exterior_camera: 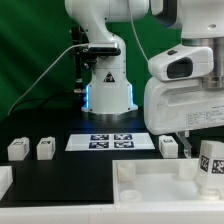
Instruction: Assemble one leg
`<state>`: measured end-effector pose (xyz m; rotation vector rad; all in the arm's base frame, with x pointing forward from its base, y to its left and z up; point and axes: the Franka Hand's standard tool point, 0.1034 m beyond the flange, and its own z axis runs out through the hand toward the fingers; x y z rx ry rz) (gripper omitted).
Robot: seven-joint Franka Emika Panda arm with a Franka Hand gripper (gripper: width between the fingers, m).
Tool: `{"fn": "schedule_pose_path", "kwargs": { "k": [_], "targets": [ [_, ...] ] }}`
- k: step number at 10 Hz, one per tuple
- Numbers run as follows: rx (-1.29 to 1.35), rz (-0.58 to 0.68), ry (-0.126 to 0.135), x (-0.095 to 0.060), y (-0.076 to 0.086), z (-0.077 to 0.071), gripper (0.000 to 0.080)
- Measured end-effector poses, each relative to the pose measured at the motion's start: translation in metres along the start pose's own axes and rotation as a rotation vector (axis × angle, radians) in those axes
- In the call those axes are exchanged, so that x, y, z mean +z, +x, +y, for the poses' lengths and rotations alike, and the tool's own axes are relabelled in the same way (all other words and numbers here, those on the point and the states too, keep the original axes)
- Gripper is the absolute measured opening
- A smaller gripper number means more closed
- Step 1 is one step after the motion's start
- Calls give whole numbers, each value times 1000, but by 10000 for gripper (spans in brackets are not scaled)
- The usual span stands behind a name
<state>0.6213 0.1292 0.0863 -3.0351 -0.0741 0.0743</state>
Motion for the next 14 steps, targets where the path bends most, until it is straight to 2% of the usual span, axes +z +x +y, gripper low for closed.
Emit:
{"fn": "schedule_pose_path", "kwargs": {
  "k": [3,4,5,6,7,12,14],
  "targets": [
    [-3,24,1,5,1,2,649],
    [-3,23,1,5,1,2,552],
    [-3,23,1,5,1,2,416],
    [-2,24,-5,5,1,6,416],
    [1,24,-5,5,2,7,306],
    [78,24,-2,5,2,8,302],
    [392,22,10,7,3,7,301]
  ]
}}
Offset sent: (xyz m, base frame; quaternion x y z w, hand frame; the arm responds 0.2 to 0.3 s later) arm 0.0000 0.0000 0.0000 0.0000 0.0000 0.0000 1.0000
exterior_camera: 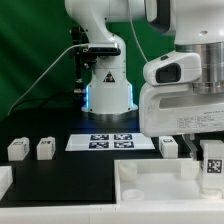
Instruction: Assemble one leg
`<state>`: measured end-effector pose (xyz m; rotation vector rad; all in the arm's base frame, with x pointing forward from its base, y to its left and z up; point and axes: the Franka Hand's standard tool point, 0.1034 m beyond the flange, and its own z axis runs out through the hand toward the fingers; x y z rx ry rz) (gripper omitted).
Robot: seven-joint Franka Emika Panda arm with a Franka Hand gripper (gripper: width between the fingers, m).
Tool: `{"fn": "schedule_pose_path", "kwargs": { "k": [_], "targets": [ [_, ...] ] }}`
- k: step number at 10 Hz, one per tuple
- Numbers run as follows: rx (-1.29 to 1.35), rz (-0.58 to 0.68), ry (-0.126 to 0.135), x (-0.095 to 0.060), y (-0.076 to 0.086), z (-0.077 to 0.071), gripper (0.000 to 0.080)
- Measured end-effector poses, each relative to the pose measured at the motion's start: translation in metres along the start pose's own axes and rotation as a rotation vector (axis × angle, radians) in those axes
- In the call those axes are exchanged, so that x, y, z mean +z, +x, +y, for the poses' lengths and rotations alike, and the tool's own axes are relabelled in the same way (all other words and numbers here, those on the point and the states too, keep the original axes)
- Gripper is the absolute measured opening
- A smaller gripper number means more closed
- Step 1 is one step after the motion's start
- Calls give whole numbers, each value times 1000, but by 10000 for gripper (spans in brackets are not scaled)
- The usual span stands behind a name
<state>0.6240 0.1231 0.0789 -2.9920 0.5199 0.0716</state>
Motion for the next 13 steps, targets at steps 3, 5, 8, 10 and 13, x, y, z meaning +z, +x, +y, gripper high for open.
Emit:
{"fn": "schedule_pose_path", "kwargs": {
  "k": [3,5,8,10,13],
  "targets": [
    [517,-31,43,5,-5,-4,299],
    [667,-26,47,5,-6,-6,296],
    [936,-41,72,6,-4,-7,296],
    [1250,-45,222,7,7,-1,296],
    [1280,-47,257,8,2,0,374]
  ]
}}
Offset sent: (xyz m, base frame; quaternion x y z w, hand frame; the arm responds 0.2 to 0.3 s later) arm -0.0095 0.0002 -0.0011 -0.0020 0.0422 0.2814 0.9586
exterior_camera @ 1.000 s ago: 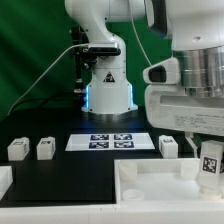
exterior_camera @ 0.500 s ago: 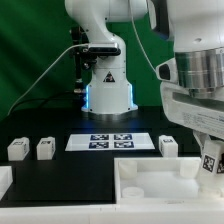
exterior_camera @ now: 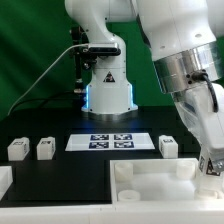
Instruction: Assemble one leg
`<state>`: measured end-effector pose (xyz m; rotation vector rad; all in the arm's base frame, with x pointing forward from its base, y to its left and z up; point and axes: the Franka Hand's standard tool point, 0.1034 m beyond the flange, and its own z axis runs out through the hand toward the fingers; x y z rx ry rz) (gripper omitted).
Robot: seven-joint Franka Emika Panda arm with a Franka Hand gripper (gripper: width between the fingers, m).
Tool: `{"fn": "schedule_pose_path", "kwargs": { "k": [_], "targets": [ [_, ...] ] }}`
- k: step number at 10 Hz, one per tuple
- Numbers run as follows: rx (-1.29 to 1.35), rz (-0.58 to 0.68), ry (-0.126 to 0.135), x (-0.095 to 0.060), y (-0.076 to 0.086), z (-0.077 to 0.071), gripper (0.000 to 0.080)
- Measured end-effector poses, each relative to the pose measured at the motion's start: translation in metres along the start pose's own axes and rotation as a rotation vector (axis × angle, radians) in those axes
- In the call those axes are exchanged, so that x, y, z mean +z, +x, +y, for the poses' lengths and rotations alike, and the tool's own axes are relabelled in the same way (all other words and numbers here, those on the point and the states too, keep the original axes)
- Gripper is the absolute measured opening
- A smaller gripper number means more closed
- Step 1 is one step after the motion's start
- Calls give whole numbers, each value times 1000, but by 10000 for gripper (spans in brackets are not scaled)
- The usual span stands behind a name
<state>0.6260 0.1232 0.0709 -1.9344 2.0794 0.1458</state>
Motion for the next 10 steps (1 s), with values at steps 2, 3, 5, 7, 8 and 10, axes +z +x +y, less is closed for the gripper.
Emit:
{"fn": "schedule_pose_path", "kwargs": {
  "k": [2,3,5,7,8,10],
  "targets": [
    [-7,0,-1,1,0,1,606],
    [-58,0,-2,1,-1,1,606],
    [-279,-12,-67,-2,-10,9,648],
    [-653,7,-115,-6,-15,9,649],
    [-772,3,-110,-5,-13,8,649],
    [-967,-5,-116,-4,-11,8,649]
  ]
}}
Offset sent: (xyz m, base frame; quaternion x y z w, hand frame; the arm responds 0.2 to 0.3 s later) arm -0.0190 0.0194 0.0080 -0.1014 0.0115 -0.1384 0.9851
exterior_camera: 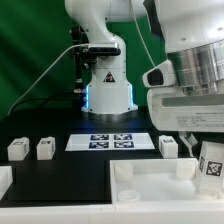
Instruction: Assemble one leg
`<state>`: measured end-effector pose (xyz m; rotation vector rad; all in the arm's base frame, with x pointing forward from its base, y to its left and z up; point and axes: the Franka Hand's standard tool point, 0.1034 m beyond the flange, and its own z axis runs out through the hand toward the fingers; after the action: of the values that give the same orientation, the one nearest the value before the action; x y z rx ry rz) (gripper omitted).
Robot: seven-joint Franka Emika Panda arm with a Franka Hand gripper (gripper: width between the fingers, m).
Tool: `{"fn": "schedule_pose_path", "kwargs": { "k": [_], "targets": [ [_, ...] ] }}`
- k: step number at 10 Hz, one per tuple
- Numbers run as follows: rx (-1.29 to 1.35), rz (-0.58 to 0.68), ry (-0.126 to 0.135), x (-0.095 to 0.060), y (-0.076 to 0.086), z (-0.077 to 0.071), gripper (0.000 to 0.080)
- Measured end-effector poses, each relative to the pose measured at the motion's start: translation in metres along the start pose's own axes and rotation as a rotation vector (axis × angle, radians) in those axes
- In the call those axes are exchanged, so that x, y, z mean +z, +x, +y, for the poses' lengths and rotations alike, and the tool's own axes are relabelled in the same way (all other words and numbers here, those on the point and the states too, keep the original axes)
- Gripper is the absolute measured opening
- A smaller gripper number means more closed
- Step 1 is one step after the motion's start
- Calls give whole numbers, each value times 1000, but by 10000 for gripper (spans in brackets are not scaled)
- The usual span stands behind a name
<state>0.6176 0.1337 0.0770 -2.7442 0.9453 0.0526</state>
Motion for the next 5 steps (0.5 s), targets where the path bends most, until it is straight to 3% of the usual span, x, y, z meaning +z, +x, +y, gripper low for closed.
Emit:
{"fn": "schedule_pose_path", "kwargs": {
  "k": [2,3,5],
  "targets": [
    [-382,12,-61,6,13,6,649],
    [-567,19,-78,7,21,6,649],
    [-614,22,-79,8,25,6,649]
  ]
}}
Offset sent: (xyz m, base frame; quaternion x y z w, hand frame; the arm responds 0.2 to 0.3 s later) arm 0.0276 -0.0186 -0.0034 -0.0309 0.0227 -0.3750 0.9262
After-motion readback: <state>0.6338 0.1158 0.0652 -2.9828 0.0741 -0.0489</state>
